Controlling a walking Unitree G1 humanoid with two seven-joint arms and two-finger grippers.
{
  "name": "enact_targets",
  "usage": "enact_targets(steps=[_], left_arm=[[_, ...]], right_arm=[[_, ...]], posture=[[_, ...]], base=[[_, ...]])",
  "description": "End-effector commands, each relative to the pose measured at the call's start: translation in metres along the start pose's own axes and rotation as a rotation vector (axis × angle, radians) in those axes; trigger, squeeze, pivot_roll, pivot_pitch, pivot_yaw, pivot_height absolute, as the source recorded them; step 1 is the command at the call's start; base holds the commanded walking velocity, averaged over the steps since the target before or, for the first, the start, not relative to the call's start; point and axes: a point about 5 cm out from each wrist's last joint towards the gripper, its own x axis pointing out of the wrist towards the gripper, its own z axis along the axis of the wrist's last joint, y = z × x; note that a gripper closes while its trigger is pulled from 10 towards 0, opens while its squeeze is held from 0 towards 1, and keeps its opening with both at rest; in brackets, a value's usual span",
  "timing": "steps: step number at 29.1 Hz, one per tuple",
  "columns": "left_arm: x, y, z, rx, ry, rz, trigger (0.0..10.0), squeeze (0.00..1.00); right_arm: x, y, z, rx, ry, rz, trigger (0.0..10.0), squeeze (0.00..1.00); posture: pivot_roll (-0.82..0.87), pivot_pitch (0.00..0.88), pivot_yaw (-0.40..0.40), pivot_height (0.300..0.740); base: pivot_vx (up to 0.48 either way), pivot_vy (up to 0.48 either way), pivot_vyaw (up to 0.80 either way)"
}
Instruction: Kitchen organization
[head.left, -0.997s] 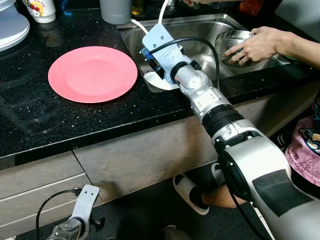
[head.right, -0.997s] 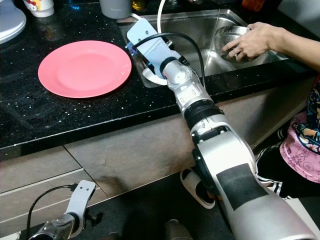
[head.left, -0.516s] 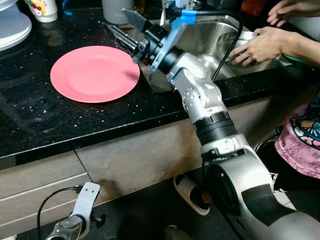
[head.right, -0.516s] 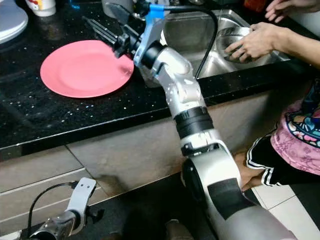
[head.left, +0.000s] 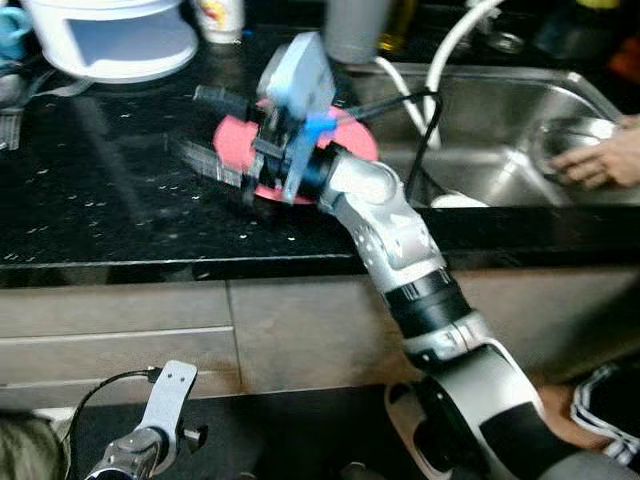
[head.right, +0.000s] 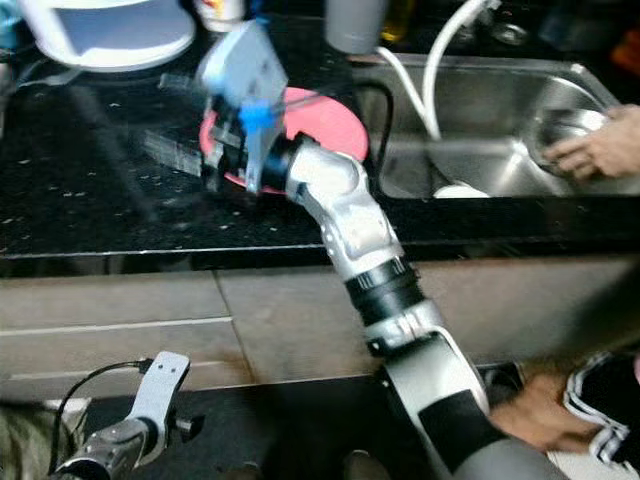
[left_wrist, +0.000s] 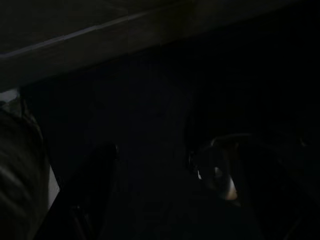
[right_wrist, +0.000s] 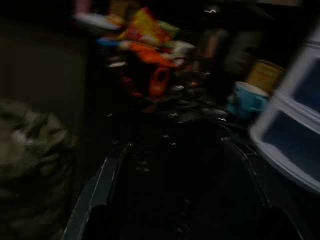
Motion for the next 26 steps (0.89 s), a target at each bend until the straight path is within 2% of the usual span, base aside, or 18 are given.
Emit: enact_targets(steps=[1, 2, 3, 4, 7, 13, 18, 19, 22, 26], left_arm=[[-0.001, -0.003, -0.012, -0.015, 0.042, -0.004, 10.0, 0.0], [-0.001, -0.003, -0.012, -0.015, 0.042, -0.004, 10.0, 0.0], [0.0, -0.003, -0.012, -0.016, 0.041, -0.004, 10.0, 0.0], [0.0, -0.003, -0.012, -0.016, 0.041, -0.004, 10.0, 0.0], [0.0, -0.004, -0.011, -0.017, 0.039, -0.005, 10.0, 0.0], [0.0, -0.005, -0.011, -0.017, 0.039, -0.007, 10.0, 0.0], [0.0, -0.005, -0.012, -0.015, 0.041, -0.01, 10.0, 0.0], [0.0, -0.005, -0.012, -0.014, 0.042, -0.01, 10.0, 0.0], [0.0, -0.005, -0.012, -0.014, 0.042, -0.011, 10.0, 0.0], [0.0, -0.005, -0.013, -0.012, 0.042, -0.011, 10.0, 0.0]], right_arm=[[-0.001, 0.011, -0.003, -0.074, 0.055, 0.086, 10.0, 0.0], [-0.001, 0.011, -0.003, -0.074, 0.055, 0.086, 10.0, 0.0], [-0.006, 0.015, -0.009, -0.133, 0.12, 0.128, 10.0, 0.0], [-0.006, 0.015, -0.009, -0.133, 0.12, 0.128, 10.0, 0.0], [-0.021, 0.013, -0.02, -0.266, 0.278, 0.161, 10.0, 0.0], [-0.034, 0.009, -0.024, -0.347, 0.398, 0.141, 10.0, 0.0], [-0.056, -0.001, -0.031, -0.409, 0.558, 0.07, 10.0, 0.0], [-0.066, -0.005, -0.032, -0.426, 0.608, 0.067, 10.0, 0.0], [-0.068, -0.006, -0.032, -0.431, 0.622, 0.067, 10.0, 0.0], [-0.082, -0.014, -0.035, -0.498, 0.727, 0.033, 10.0, 0.0]], posture=[[0.06, 0.167, -0.061, 0.74], [0.06, 0.167, -0.061, 0.74], [0.06, 0.163, -0.061, 0.74], [0.06, 0.163, -0.061, 0.74], [0.05, 0.161, -0.064, 0.74], [0.04, 0.151, -0.062, 0.74], [0.04, 0.141, -0.062, 0.74], [0.04, 0.141, -0.062, 0.74], [0.04, 0.141, -0.062, 0.74], [0.03, 0.137, -0.059, 0.74]], base=[[0.0, 0.0, 0.79], [0.0, 0.0, 0.79], [0.0, 0.0, 0.58], [0.0, 0.0, 0.58], [0.0, 0.0, 0.0], [0.0, 0.0, 0.0], [0.0, 0.0, 0.0], [0.0, 0.0, 0.0], [0.0, 0.0, 0.0], [0.0, 0.0, 0.0]])
